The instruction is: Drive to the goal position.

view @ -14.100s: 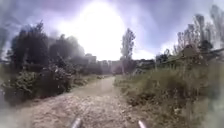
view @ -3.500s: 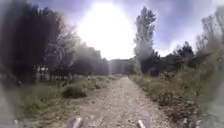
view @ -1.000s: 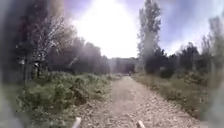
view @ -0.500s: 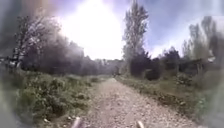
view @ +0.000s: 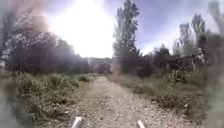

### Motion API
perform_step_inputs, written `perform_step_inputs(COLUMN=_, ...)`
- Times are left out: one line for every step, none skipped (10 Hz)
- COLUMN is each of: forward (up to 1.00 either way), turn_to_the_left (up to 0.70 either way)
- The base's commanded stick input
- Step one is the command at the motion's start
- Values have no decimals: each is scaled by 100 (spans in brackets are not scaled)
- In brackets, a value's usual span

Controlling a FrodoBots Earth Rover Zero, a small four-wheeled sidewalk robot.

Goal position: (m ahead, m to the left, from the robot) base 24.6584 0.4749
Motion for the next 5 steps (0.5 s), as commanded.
perform_step_inputs(forward=70, turn_to_the_left=0)
perform_step_inputs(forward=70, turn_to_the_left=0)
perform_step_inputs(forward=70, turn_to_the_left=0)
perform_step_inputs(forward=70, turn_to_the_left=-11)
perform_step_inputs(forward=70, turn_to_the_left=-35)
